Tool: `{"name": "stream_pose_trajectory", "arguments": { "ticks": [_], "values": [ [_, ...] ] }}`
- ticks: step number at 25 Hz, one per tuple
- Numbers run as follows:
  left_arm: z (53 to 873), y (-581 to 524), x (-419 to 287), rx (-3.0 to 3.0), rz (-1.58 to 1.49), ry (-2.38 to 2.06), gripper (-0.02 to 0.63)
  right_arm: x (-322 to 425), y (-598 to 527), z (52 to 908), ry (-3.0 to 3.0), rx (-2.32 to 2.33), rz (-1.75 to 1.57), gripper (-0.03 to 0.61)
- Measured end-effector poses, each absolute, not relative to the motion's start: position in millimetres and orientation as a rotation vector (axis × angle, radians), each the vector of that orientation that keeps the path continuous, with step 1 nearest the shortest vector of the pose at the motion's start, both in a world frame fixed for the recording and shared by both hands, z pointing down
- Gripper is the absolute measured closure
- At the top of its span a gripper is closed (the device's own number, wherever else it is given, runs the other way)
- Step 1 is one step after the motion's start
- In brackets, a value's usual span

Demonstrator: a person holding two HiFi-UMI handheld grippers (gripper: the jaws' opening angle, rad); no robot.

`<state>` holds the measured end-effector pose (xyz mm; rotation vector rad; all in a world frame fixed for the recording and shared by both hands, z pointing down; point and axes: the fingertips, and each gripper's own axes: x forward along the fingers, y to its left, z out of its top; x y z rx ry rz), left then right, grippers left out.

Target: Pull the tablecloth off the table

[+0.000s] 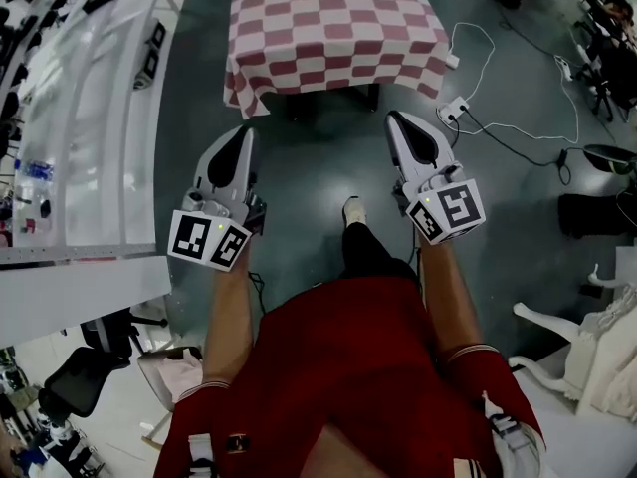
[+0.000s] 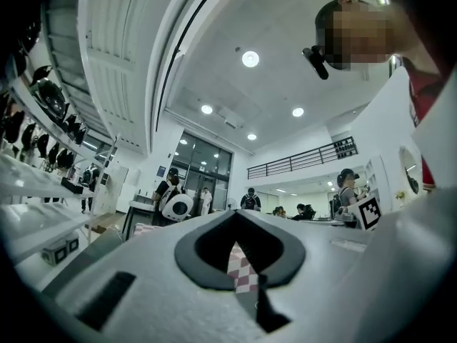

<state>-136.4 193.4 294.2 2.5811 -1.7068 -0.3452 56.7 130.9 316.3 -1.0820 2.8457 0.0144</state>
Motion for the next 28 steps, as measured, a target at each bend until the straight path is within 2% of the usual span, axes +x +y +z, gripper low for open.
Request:
{"name": "stream_pose_trajectory", "arguments": {
  "ticks": [15,28],
  "values": [
    [302.7,-37.6,-137.5,2.449,-0.203,-1.887,0.607,61.3,-113.8,333.9,2.939,-0.909,-0.007,0.564],
    [326.3,-120.8,-182.9,2.352,-0.134,-1.967,0.606,23.9,-192.2,348.9,2.973,-0.837,-0.05,0.563]
  ]
}}
